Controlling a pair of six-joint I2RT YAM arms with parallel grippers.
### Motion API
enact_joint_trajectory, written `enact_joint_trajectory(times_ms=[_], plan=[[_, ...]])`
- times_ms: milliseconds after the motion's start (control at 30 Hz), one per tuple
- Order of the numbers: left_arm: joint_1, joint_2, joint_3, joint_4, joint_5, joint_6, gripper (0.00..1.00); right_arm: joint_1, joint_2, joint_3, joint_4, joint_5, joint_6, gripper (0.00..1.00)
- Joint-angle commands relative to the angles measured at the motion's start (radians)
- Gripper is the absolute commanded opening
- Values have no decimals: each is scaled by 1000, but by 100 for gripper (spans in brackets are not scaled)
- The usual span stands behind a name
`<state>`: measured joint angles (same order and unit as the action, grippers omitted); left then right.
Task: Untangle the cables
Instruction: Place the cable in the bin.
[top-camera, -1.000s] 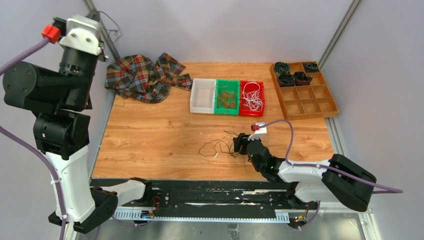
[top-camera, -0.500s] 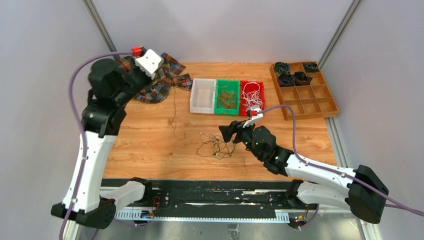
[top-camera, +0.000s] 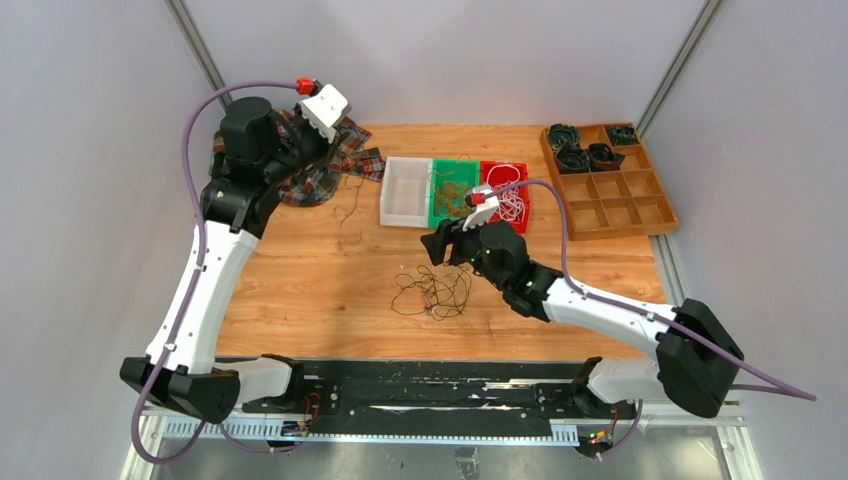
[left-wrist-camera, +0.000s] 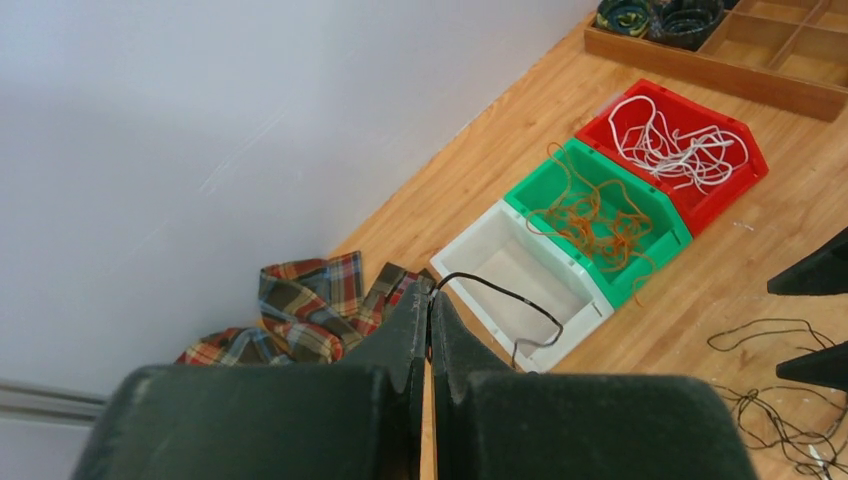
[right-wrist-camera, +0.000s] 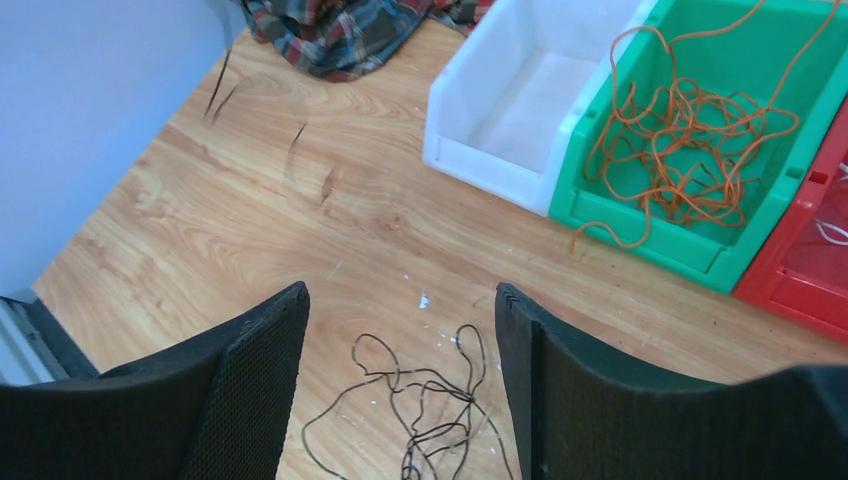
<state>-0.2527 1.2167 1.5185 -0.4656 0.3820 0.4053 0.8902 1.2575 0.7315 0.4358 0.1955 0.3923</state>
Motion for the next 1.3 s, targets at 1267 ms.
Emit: enact_joint_trajectory(times_ms=[1267], plan=[[-130, 491, 395, 181, -78, -45, 0, -220, 460, 488, -72, -9, 136, 53]])
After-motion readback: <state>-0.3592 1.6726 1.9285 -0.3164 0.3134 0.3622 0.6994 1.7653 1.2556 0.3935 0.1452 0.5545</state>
